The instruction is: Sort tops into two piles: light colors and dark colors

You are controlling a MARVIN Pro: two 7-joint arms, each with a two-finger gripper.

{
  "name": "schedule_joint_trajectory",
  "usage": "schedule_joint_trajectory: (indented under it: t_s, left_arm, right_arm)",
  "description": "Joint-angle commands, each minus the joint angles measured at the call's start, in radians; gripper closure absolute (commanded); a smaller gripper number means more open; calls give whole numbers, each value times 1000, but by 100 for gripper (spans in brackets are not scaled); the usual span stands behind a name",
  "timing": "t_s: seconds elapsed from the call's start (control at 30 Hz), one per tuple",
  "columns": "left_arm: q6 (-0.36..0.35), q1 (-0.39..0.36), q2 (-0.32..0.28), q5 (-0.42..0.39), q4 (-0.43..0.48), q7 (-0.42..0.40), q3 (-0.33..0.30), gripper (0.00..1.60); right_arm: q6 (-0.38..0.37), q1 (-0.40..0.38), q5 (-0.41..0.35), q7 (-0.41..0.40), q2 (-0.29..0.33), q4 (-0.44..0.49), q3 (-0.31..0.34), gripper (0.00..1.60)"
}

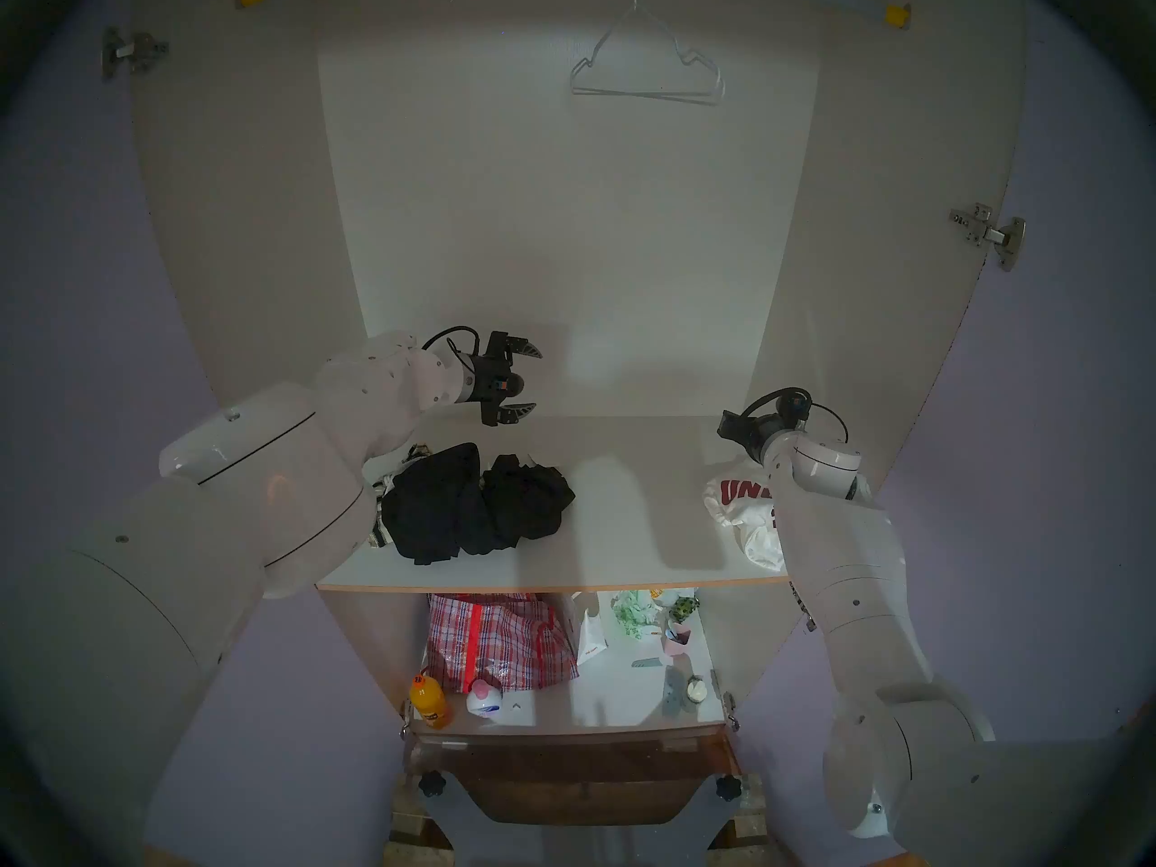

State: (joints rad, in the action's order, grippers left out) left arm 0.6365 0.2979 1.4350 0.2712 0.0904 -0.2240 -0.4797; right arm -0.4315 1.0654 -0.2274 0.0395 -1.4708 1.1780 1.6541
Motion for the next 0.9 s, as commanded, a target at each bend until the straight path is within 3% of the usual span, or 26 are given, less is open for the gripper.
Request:
schedule_joint_trajectory:
  t_s: [0.0,0.07,0.1,0.13,0.23,0.3,0.47,0.87]
  left_arm:
    - [-118,-16,17,-187,10,61,-148,0]
    - [-187,-17,22,-253,10,86,-180,0]
    - [-239,-17,28,-291,10,94,-229,0]
    - [-274,-22,31,-330,10,111,-203,0]
    - [-350,-25,46,-378,10,154,-269,0]
    - [-393,-28,54,-416,10,184,-277,0]
    - [-436,-22,55,-464,31,256,-262,0]
    - [-432,-22,57,-468,29,270,-252,0]
  right_arm:
    - [10,-27,-1,-3,1,24,0,0]
    - [10,-27,-1,-3,1,24,0,0]
    - [10,-27,-1,-3,0,25,1,0]
    - [11,-27,-1,-3,0,26,1,0]
    - [13,-26,-1,-4,0,28,1,0]
    - [15,-25,-1,-5,-1,30,2,0]
    - [17,-24,-1,-6,-1,33,3,0]
    - [17,-24,0,-7,-1,33,4,0]
